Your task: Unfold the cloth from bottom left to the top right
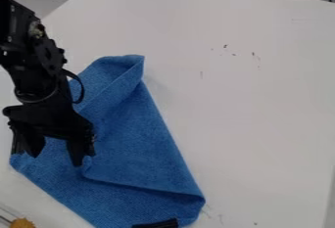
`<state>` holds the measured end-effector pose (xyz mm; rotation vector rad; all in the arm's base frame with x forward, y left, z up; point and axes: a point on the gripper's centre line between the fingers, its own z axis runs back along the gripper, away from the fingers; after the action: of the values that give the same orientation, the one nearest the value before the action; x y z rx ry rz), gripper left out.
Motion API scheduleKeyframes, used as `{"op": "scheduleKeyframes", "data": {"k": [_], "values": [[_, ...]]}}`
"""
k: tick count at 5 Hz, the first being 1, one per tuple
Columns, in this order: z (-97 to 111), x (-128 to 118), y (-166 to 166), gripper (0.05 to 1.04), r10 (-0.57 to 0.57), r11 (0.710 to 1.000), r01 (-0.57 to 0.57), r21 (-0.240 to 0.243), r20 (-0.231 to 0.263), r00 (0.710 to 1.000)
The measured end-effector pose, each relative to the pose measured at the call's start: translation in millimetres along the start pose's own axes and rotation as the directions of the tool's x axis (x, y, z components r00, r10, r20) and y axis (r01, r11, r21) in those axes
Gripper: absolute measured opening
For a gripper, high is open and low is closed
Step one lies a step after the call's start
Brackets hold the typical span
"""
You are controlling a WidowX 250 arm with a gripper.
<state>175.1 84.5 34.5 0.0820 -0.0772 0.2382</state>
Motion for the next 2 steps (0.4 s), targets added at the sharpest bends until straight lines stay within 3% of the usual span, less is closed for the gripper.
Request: {"op": "scheduleKeyframes", "data": {"k": [1,2], "values": [[-13.9,11.9,0.1,0.999,-0.012,1.000,0.012,-0.011,-0.034,0.999],[-21.6,22.5,-0.6,0.999,-0.022,1.000,0.022,-0.023,-0.015,1.000]]}}
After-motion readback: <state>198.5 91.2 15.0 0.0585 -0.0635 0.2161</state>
